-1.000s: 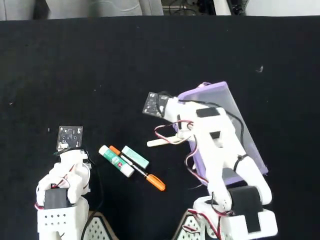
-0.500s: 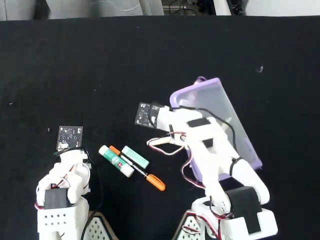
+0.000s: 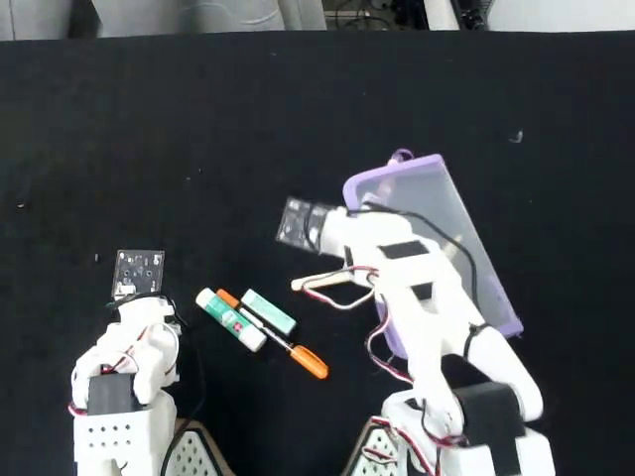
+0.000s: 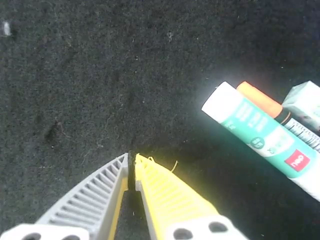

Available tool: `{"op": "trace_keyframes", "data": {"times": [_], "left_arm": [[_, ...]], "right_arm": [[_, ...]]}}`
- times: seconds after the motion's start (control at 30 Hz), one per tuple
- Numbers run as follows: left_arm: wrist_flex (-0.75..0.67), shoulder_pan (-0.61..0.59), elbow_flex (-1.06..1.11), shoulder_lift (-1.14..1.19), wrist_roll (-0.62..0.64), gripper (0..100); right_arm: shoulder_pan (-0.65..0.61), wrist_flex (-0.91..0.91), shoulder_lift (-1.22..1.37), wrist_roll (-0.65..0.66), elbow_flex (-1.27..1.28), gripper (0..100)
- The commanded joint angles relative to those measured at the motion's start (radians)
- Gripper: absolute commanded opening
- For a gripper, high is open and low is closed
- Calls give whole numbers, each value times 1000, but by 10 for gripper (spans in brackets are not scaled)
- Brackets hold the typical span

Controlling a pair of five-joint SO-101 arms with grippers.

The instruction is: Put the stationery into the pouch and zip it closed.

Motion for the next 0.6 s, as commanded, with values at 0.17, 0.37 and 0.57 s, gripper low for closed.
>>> {"op": "trace_keyframes", "data": {"times": [0.17, 0.37, 0.57], "left_arm": [[-17, 7, 24, -5, 2, 30], [-17, 7, 24, -5, 2, 30], [-17, 7, 24, -5, 2, 30]], "right_arm": [[-51, 500, -113, -471, -375, 240], [-230, 654, -111, -732, -390, 240], [-230, 582, -111, -965, -363, 240]]}}
